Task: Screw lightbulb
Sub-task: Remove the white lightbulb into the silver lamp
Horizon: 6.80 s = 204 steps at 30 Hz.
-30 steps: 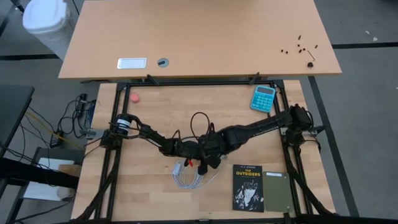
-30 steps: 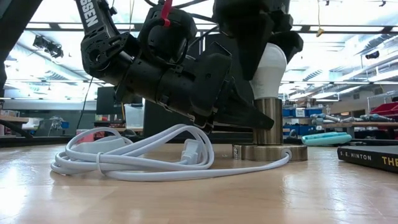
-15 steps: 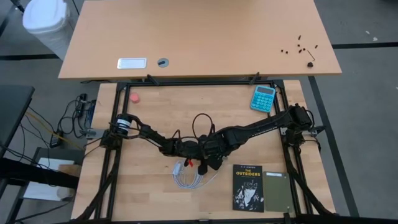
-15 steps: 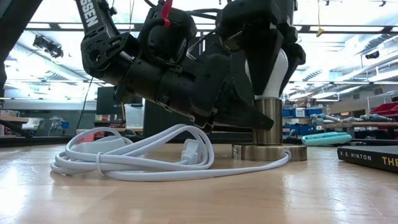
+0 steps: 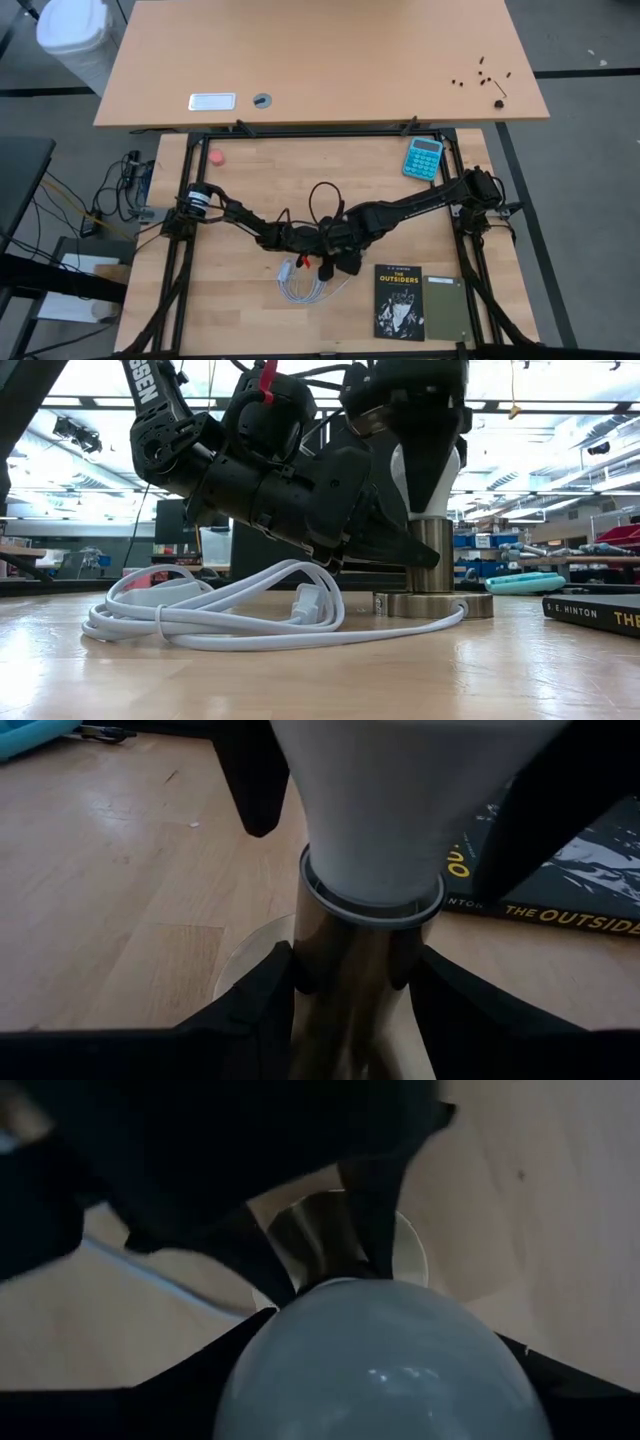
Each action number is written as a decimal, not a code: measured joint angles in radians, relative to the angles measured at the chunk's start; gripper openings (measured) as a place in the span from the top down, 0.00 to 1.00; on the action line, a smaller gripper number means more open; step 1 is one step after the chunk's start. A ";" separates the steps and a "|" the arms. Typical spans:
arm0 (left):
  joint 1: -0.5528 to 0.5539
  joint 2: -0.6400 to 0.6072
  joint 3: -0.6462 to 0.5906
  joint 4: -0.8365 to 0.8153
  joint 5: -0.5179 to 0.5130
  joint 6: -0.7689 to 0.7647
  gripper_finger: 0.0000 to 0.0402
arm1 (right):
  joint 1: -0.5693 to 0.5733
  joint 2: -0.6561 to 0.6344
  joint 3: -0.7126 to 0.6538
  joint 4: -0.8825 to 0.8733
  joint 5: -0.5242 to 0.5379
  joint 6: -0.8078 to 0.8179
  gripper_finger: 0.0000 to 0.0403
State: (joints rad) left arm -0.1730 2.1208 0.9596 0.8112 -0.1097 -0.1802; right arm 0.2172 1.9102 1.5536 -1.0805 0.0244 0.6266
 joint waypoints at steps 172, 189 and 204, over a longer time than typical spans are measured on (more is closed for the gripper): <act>0.001 0.001 0.000 -0.009 0.006 0.037 0.56 | 0.036 -0.012 0.016 -0.030 0.140 -1.117 0.24; 0.001 0.001 0.000 -0.010 0.006 0.037 0.56 | 0.015 -0.012 -0.018 0.027 0.080 -1.101 0.24; 0.001 0.001 0.000 -0.010 0.003 0.037 0.56 | 0.017 -0.011 -0.021 0.004 0.106 -1.101 0.39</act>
State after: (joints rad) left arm -0.1719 2.1216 0.9592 0.8009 -0.1068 -0.1432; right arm 0.2340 1.8996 1.5326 -1.0769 0.1303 -0.4741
